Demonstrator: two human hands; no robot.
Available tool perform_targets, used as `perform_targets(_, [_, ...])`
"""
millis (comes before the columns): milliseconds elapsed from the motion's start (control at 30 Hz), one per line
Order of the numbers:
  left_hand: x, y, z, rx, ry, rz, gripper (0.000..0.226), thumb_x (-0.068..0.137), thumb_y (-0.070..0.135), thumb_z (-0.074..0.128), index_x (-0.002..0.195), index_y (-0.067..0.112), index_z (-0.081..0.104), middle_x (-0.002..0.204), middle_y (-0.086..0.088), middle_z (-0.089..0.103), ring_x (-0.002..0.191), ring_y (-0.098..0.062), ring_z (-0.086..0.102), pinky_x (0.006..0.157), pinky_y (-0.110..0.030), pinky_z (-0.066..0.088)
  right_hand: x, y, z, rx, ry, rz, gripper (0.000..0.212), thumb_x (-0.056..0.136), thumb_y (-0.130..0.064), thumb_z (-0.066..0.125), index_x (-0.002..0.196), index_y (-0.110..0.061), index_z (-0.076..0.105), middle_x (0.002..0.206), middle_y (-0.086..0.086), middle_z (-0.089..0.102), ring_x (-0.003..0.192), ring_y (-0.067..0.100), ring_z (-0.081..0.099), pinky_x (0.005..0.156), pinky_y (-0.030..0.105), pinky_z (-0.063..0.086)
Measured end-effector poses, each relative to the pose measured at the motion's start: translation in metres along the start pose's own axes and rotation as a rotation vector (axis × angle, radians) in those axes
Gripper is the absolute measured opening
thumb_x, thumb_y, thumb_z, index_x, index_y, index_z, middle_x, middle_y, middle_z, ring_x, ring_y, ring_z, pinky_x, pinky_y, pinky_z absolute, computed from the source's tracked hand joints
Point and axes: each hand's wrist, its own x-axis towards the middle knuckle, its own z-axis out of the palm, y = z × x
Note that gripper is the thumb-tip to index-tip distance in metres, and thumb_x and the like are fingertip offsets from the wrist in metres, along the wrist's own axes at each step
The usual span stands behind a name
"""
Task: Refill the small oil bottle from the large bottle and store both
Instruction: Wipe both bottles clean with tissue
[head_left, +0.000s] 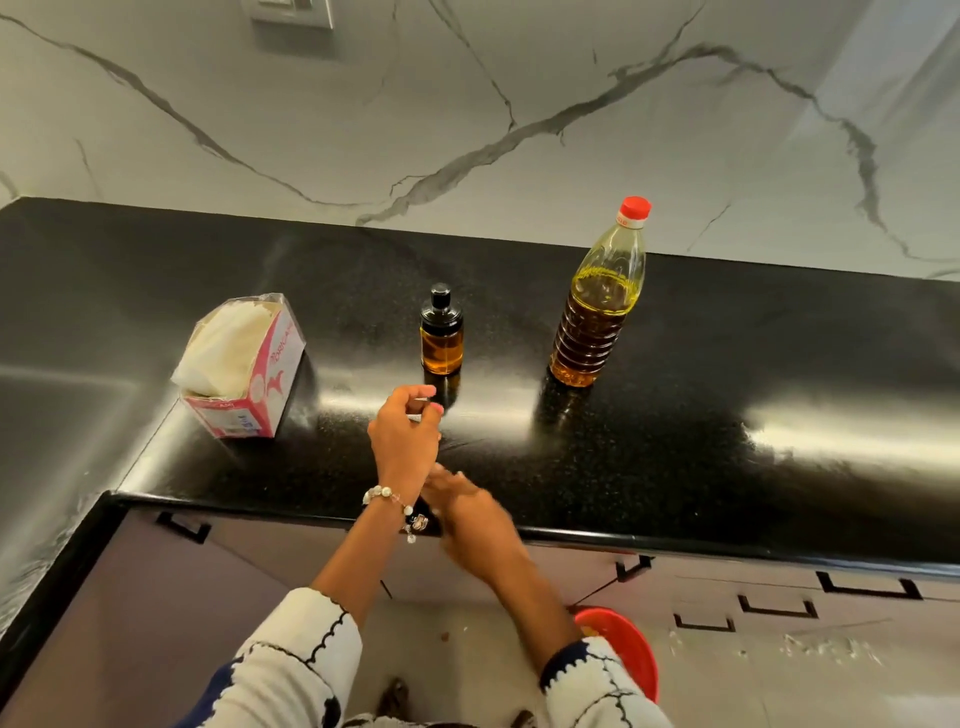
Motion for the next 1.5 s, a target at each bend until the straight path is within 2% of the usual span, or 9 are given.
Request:
perform_targets(233, [-0.009,0.002,0.008,-0.006,-0.067,0.021,0.015,0.089,0.010,0.063,0.099,0.022,0.065,0.089,-0.001,0.066,0.070,-0.022,0.068,0.068,-0.036,0.060,-0.070,0.136,-0.053,0.087,0.461,0.613,0.059,0.082,0.006,0.055,0.134,-0.024,0.052,0.135,0.007,0.055,0.113,0.028,0.059,0.098,0.042,0.048])
perform_targets(400, [-0.009,-0.001,0.000,-0.007,-0.029,0.007,0.014,0.089,0.009,0.064,0.101,0.014,0.067,0.091,-0.006,0.068,0.068,-0.020,0.067,0.059,-0.023,0.055,-0.074,0.132,-0.042,-0.071,0.627,0.913,0.060,0.084,0.003,0.053,0.141,0.003,0.034,0.148,0.023,0.035,0.141,0.036,0.025,0.116,0.049,0.022])
perform_targets(567, [-0.007,-0.010,-0.013,-0.016,0.058,-0.044,0.011,0.088,0.009,0.065,0.095,0.016,0.069,0.080,0.000,0.067,0.060,-0.016,0.065,0.068,-0.040,0.060,-0.034,0.046,0.008,-0.054,0.553,0.671,0.066,0.082,0.004,0.041,0.145,0.006,0.022,0.151,0.026,0.025,0.143,0.037,0.017,0.119,0.046,0.010])
perform_targets(733, [-0.008,-0.016,-0.023,-0.002,0.084,-0.056,0.015,0.086,0.012,0.066,0.086,0.028,0.067,0.081,-0.001,0.069,0.062,-0.019,0.068,0.075,-0.047,0.058,0.000,-0.033,0.051,-0.136,0.202,0.047,0.063,0.090,0.002,0.038,0.149,-0.001,0.015,0.156,0.020,0.012,0.146,0.034,0.005,0.110,0.044,-0.015])
perform_targets(967, [-0.017,-0.016,-0.020,-0.010,0.048,-0.051,0.009,0.087,0.008,0.066,0.093,0.013,0.070,0.082,-0.005,0.069,0.059,-0.018,0.066,0.062,-0.033,0.058,-0.025,0.018,0.028,-0.334,0.100,-0.343,0.066,0.078,0.002,0.034,0.143,-0.007,0.037,0.149,0.011,0.038,0.141,0.024,0.030,0.117,0.045,0.013])
perform_targets(1067, [-0.024,-0.014,-0.009,-0.029,0.008,-0.070,0.011,0.088,0.007,0.065,0.097,0.010,0.071,0.080,-0.003,0.068,0.062,-0.015,0.065,0.057,-0.022,0.055,-0.060,0.071,0.003,-0.419,0.090,-0.226,0.075,0.066,-0.002,0.032,0.141,-0.010,0.037,0.144,0.008,0.045,0.138,0.020,0.035,0.117,0.044,0.019])
perform_targets(1233, [-0.041,0.002,0.023,-0.066,-0.103,-0.023,0.009,0.089,0.009,0.064,0.093,0.015,0.068,0.080,-0.003,0.068,0.061,-0.015,0.065,0.056,-0.024,0.055,-0.124,0.142,-0.046,-0.450,0.155,0.081,0.076,0.064,-0.003,0.028,0.138,-0.006,0.041,0.144,0.007,0.044,0.146,0.008,0.001,0.114,0.040,0.010])
perform_targets(1400, [-0.070,0.018,0.063,-0.058,-0.255,-0.002,0.012,0.089,0.008,0.063,0.088,0.019,0.067,0.080,0.000,0.066,0.062,-0.014,0.064,0.049,-0.015,0.050,-0.165,0.161,-0.057,-0.483,0.442,0.419,0.059,0.063,0.019,0.062,0.120,0.006,0.058,0.121,0.023,0.062,0.119,0.032,0.056,0.113,0.037,0.028])
perform_targets(1500, [-0.082,0.022,0.078,-0.019,-0.329,0.009,0.011,0.089,0.008,0.063,0.090,0.018,0.068,0.083,0.000,0.067,0.065,-0.013,0.064,0.048,-0.013,0.048,-0.158,0.144,-0.062,-0.426,0.421,0.545,0.059,0.049,0.013,0.084,0.105,0.009,0.066,0.098,0.025,0.069,0.090,0.038,0.069,0.083,0.045,0.055])
